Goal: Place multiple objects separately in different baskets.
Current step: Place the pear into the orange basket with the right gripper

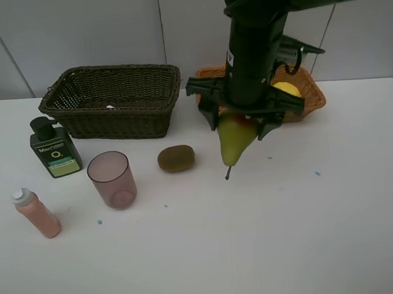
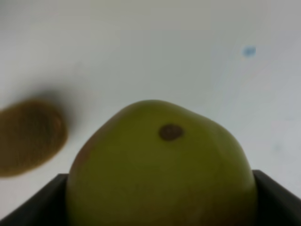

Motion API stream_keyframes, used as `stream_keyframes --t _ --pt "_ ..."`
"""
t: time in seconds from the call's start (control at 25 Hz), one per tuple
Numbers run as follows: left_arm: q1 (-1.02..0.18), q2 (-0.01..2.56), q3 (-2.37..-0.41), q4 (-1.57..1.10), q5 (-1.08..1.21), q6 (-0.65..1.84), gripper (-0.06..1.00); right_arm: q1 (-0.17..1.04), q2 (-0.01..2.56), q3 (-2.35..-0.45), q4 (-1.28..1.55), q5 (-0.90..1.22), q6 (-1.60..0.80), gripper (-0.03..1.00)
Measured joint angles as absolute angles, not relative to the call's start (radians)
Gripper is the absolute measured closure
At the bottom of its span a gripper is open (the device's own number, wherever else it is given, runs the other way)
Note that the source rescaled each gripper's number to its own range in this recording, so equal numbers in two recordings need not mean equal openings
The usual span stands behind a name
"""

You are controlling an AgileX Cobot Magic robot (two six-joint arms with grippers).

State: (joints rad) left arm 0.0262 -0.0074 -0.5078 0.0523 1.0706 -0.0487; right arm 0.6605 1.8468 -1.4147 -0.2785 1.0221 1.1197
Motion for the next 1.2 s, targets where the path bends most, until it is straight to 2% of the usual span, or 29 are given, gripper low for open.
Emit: stream_keyframes --t 0.32,0.76,1.2 --pt "0.026 -0.007 -0.508 0.052 1.071 -0.049 -0.05 0.568 1.848 -1.517 -0.487 0.943 0.975 0.24" --pt "0.026 -0.007 -0.508 0.052 1.071 -0.049 -0.05 0.401 1.892 -1.525 -0.595 0.638 0.883 0.24" --pt "0.026 -0.007 -0.508 0.052 1.071 -0.049 -0.05 0.347 2.066 -1.525 -0.619 0.409 0.818 0.24"
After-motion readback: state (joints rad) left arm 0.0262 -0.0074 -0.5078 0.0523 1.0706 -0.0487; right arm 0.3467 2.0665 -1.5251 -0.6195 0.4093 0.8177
